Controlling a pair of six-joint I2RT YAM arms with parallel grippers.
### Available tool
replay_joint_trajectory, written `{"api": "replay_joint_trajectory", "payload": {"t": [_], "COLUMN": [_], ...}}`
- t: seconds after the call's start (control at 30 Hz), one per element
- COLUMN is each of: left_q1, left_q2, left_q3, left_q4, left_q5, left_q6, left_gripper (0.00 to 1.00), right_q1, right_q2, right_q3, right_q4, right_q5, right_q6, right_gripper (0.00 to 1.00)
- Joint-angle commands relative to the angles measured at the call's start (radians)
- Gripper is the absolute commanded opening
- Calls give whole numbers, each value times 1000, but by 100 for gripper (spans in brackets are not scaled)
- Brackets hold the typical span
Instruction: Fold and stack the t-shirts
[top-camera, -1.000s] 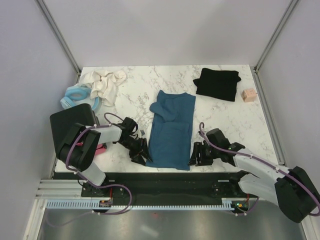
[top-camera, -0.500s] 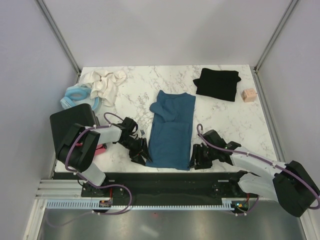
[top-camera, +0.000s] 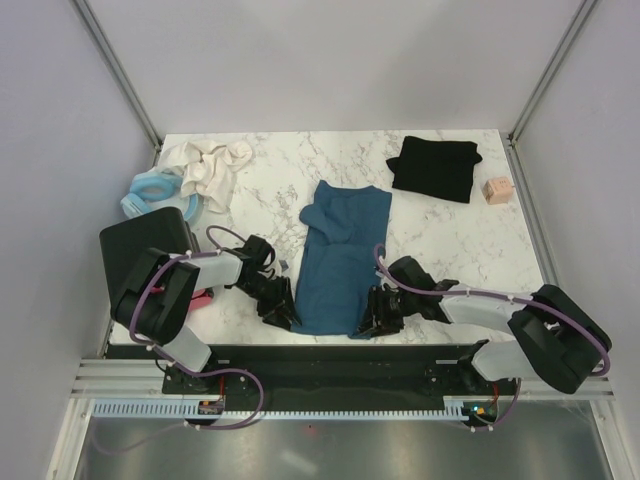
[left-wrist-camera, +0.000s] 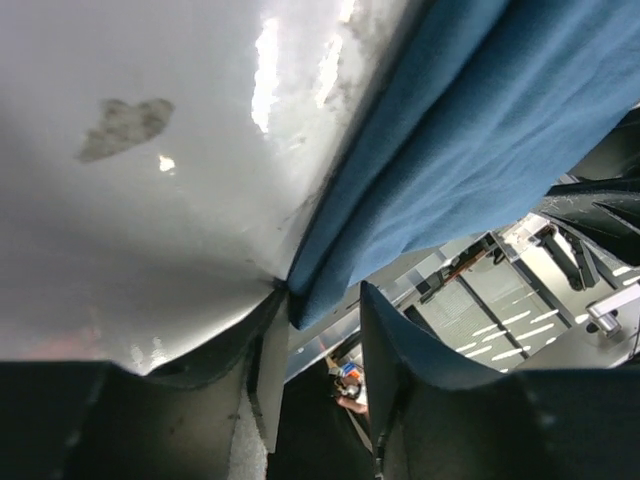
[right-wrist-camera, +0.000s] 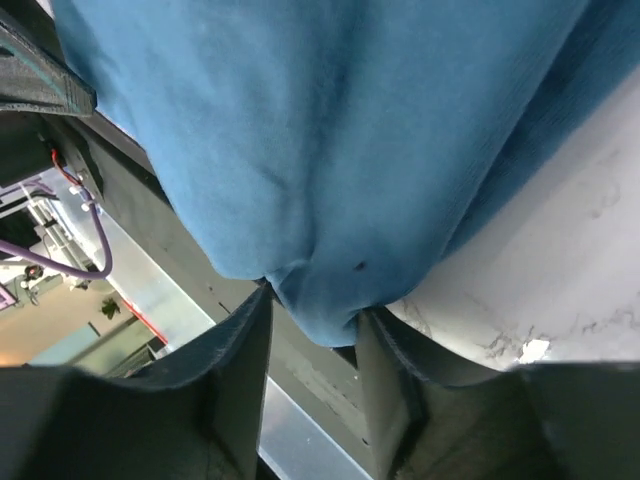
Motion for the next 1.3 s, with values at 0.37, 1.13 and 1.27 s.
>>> {"api": "replay_joint_trajectory", "payload": {"t": [0.37,1.13,1.27], "left_q1": [2,2,2], "left_q2": [-24,-167,-156], "left_q3": [-24,302,424], "left_q4": [61,-217,-273], "left_q5": [-163,-172,-225], "left_q6": [17,86,104], "left_gripper": [3,2,2], "right_q1": [5,5,-2], "right_q2": [-101,-120,-94], "right_q3": [11,413,514], "right_q4": [-210,-505,-554], "right_q5": [228,324,346], "right_q6": [-64,-164,-199], "right_gripper": [0,0,0]}}
